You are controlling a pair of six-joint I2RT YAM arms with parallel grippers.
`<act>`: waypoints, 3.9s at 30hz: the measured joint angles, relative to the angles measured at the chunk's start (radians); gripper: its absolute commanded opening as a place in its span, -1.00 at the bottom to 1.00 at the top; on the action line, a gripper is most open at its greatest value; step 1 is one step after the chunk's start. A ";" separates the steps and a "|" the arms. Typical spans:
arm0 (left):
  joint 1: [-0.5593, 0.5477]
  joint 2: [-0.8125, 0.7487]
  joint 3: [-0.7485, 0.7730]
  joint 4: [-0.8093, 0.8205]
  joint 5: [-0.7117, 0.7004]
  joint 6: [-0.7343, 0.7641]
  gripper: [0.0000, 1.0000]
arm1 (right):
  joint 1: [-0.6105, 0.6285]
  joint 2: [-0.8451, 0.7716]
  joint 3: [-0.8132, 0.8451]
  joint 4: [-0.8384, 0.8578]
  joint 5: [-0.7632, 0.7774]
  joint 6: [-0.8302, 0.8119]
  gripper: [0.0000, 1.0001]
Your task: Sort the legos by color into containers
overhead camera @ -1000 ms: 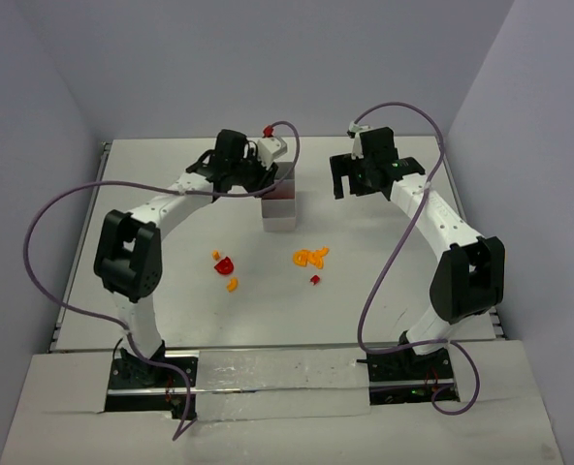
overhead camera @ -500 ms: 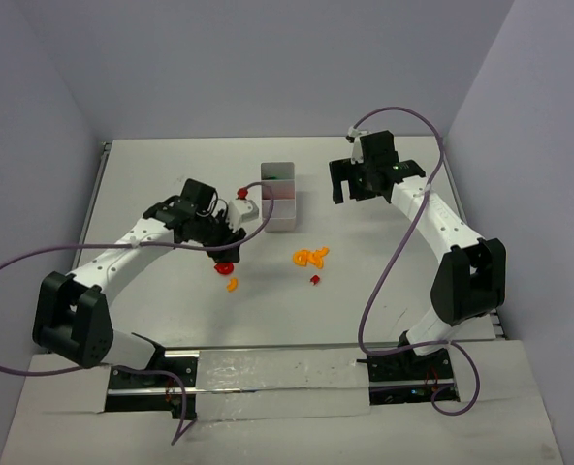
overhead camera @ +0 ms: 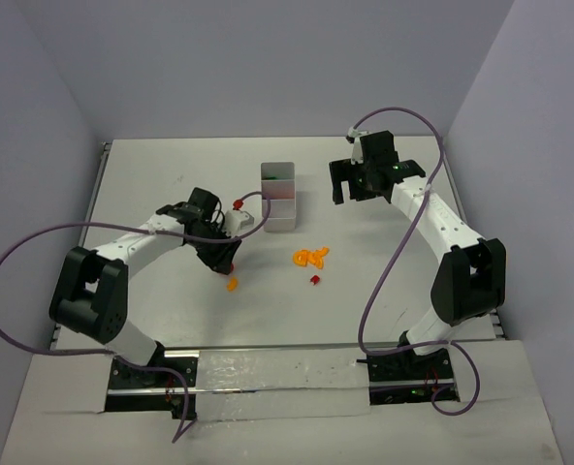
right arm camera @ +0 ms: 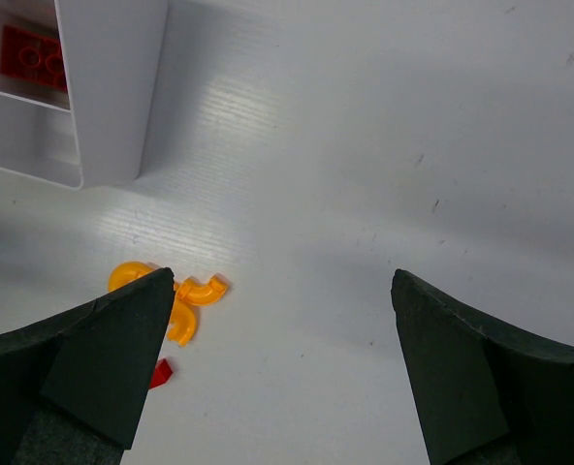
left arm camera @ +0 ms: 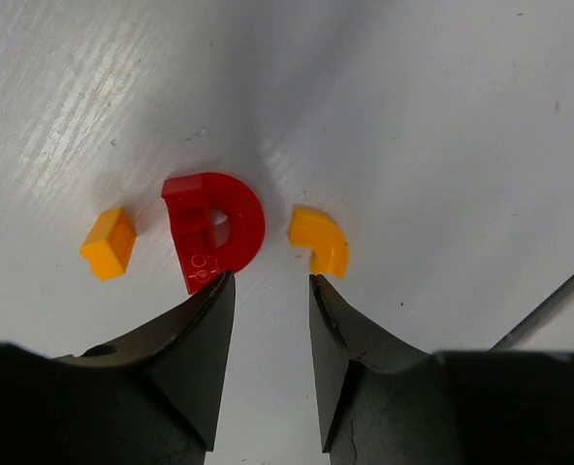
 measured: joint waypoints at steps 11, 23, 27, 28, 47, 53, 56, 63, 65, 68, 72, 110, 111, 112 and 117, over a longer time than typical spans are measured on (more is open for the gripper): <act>0.031 0.071 0.052 0.050 -0.066 -0.017 -0.05 | 0.000 0.000 0.000 0.000 -0.001 0.001 1.00; 0.036 0.117 0.058 0.060 -0.075 -0.013 -0.05 | 0.000 0.001 0.000 0.000 -0.002 0.003 1.00; 0.036 0.118 0.058 0.066 -0.075 -0.012 -0.05 | 0.000 0.003 0.000 -0.001 -0.002 0.003 1.00; 0.036 0.118 0.058 0.068 -0.075 -0.012 -0.05 | 0.000 0.003 0.000 -0.001 -0.002 0.003 1.00; 0.036 0.166 0.058 0.089 -0.081 -0.006 -0.37 | 0.000 0.010 0.000 -0.003 -0.002 0.003 1.00; 0.036 0.167 0.058 0.095 -0.084 -0.001 -0.70 | 0.000 0.013 0.000 -0.003 -0.002 0.003 1.00; 0.036 0.167 0.058 0.096 -0.084 0.000 -0.85 | 0.000 0.014 0.000 -0.003 -0.002 0.003 1.00; 0.032 0.145 0.149 0.033 -0.057 -0.004 -1.00 | 0.000 0.013 0.000 -0.003 -0.003 0.003 1.00; 0.020 0.117 0.208 0.024 -0.049 -0.011 -1.00 | 0.000 0.013 0.000 -0.003 -0.005 0.004 1.00; -0.012 0.067 0.306 0.047 -0.048 -0.025 -1.00 | 0.000 0.014 0.000 -0.003 -0.009 0.004 1.00; -0.056 0.023 0.368 0.157 -0.073 -0.047 -1.00 | 0.000 0.013 0.000 -0.003 -0.009 0.003 1.00; -0.182 0.300 0.296 0.851 -0.384 0.042 -0.68 | 0.000 0.014 -0.017 0.001 -0.001 0.003 1.00; -0.182 0.303 0.296 0.851 -0.386 0.042 -0.61 | 0.000 0.014 -0.017 0.001 -0.001 0.003 1.00; -0.182 0.307 0.296 0.852 -0.388 0.042 -0.57 | 0.000 0.013 -0.017 0.001 -0.001 0.003 1.00; -0.182 0.320 0.296 0.851 -0.395 0.042 -0.29 | 0.000 0.013 -0.017 0.001 -0.001 0.003 1.00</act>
